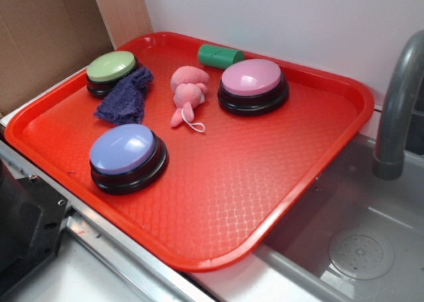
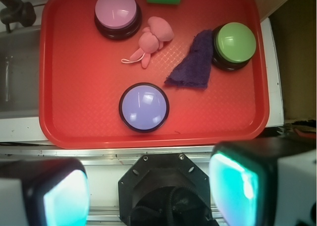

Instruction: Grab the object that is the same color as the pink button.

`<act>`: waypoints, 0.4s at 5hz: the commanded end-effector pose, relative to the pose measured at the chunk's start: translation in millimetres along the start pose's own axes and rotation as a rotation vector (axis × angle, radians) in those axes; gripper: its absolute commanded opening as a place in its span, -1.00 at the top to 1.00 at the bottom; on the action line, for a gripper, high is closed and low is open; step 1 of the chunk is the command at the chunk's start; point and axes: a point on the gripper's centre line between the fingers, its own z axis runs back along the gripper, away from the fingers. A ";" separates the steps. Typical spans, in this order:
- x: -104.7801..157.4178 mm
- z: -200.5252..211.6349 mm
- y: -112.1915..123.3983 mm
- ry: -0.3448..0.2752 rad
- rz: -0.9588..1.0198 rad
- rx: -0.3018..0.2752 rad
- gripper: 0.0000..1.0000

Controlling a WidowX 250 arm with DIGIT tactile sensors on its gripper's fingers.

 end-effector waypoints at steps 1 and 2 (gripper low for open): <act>0.0 0.0 0.0 0.000 0.000 0.000 -1.00; 23.4 -22.8 3.4 -0.034 -0.064 0.036 -1.00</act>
